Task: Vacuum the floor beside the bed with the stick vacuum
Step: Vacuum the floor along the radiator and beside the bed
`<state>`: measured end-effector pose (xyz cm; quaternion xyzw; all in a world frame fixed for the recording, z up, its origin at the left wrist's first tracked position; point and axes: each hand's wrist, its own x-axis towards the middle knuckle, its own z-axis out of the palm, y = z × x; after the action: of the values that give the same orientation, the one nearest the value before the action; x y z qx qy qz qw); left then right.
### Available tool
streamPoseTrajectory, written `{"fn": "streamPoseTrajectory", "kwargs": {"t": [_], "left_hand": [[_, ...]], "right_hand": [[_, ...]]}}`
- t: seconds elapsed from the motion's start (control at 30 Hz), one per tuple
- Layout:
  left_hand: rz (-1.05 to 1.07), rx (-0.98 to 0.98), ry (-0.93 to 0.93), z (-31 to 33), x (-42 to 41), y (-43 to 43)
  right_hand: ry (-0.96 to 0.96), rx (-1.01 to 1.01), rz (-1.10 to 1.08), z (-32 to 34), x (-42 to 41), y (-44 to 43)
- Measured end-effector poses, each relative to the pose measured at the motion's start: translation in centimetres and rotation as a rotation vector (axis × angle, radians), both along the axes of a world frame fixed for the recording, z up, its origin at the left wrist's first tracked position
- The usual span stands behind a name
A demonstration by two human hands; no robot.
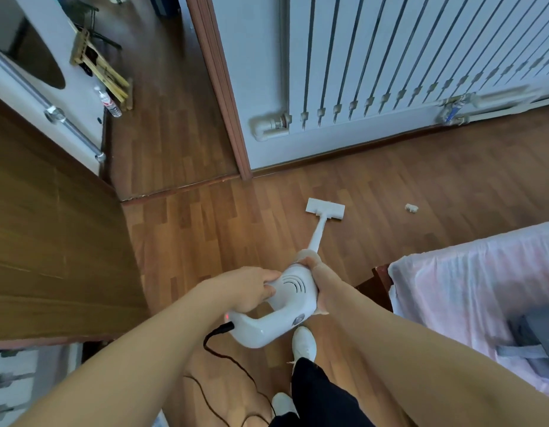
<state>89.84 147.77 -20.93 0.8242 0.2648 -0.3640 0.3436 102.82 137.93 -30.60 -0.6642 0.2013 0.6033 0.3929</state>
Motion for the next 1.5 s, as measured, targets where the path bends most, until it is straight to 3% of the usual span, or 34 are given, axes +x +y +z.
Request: {"fn": "streamPoseTrajectory", "kwargs": {"t": [0.27,0.53,0.83,1.03,1.23,1.5], "left_hand": [[-0.015,-0.023,-0.039,-0.7,6.7,2.4],[-0.114,-0.042,0.081,0.1,3.1,5.3],[-0.182,0.016,-0.009,-0.4,5.1,8.4],[-0.240,0.048,0.019,-0.2,1.1,12.4],[-0.160,0.050,0.064,0.5,-3.4,17.0],[-0.031,0.037,0.114,0.0,-10.4,21.8]], "right_hand": [[-0.017,-0.045,-0.031,-0.2,6.1,2.2],[0.071,-0.028,-0.162,-2.3,1.5,3.3],[0.004,-0.099,-0.130,-0.9,3.7,7.2],[0.044,-0.082,-0.192,-0.2,-0.8,10.6],[0.039,-0.053,-0.179,-1.7,-4.8,16.5],[0.034,0.018,0.018,0.6,-10.7,23.2]]}}
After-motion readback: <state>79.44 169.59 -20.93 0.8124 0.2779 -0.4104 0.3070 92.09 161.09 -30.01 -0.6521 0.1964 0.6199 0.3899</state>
